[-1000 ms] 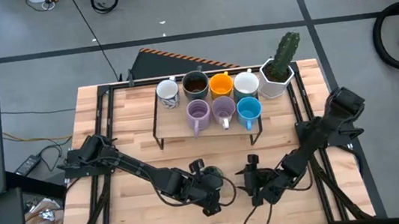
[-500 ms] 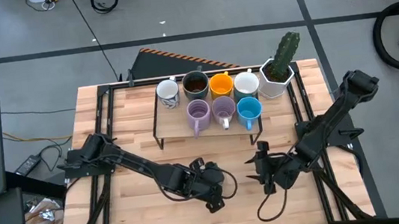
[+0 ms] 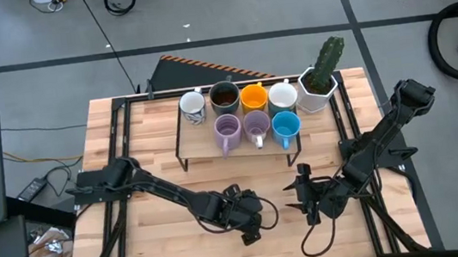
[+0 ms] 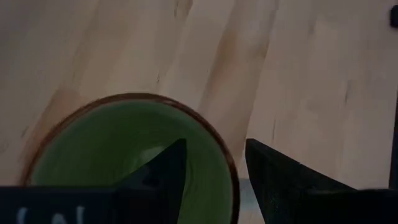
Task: Place coffee mugs
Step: Put the green mug on the shelf
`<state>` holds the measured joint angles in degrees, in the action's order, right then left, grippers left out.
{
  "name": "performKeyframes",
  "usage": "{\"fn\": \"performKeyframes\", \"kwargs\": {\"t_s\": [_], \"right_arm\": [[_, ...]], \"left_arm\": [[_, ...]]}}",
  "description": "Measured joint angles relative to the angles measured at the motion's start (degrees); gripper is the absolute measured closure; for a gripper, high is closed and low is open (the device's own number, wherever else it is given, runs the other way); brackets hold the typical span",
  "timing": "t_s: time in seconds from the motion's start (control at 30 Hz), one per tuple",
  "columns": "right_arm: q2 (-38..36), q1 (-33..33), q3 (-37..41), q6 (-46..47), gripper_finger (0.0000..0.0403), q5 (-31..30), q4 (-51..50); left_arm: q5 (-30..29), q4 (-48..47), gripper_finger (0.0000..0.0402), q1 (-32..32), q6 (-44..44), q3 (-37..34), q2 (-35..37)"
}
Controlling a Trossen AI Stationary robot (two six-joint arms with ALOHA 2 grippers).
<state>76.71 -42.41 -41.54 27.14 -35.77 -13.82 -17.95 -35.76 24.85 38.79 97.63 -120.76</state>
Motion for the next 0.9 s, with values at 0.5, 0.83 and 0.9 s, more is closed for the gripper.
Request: {"fn": "performKeyframes", "kwargs": {"t_s": [0.5, 0.83, 0.9], "right_arm": [[0.0, 0.0, 0.0, 0.3, 0.0173, -0.2, 0.2], [0.1, -0.5, 0.0, 1.6, 0.0173, -0.2, 0.5], [0.1, -1.0, 0.0, 1.7, 0.0173, -0.4, 0.5]], "left_arm": [[6.7, -5.0, 0.0359, -0.2, -1.9, 0.0, -0.4], [10.0, -10.7, 0.0373, 1.7, -5.7, -0.1, 2.9], [10.9, -13.4, 0.0373, 2.2, -6.4, -0.1, 4.2]]}}
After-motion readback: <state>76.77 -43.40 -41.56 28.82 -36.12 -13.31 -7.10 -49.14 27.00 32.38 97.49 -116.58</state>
